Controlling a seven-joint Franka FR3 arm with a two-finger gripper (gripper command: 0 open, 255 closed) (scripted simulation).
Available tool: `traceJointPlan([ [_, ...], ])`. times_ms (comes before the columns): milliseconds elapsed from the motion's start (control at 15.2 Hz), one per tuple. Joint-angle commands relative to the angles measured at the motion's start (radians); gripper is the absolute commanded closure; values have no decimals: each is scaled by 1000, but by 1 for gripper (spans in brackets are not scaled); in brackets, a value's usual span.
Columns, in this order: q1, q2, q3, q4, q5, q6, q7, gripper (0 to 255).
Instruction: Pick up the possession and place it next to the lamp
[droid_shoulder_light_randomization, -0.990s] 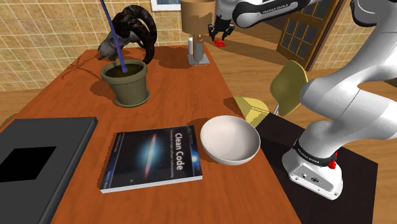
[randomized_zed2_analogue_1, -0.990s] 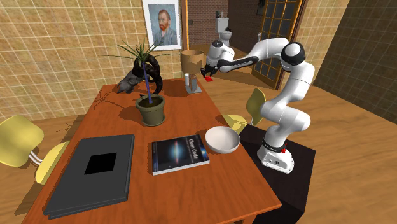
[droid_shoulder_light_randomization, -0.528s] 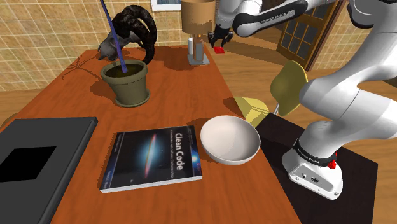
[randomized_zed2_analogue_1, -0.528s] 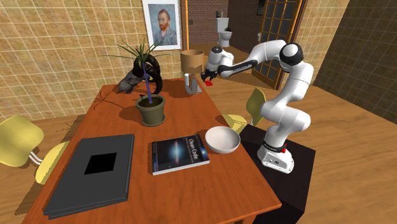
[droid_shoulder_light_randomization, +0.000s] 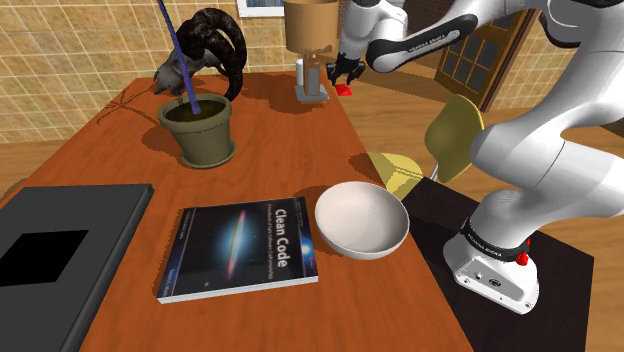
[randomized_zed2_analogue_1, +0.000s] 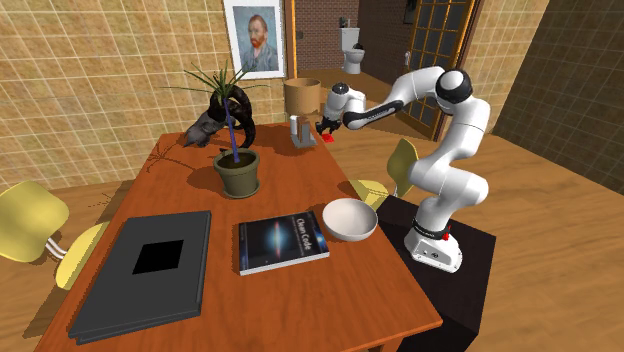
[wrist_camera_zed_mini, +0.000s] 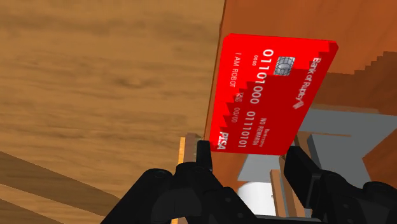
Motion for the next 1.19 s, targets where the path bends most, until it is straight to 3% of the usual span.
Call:
traceJointPlan([
  [0, 16, 6, -25, -6, -22, 13, 19, 255],
  [858, 117, 61, -180, -29, -178, 76, 141, 255],
  [1122, 122, 65, -188, -29, -187, 78, 148, 255],
])
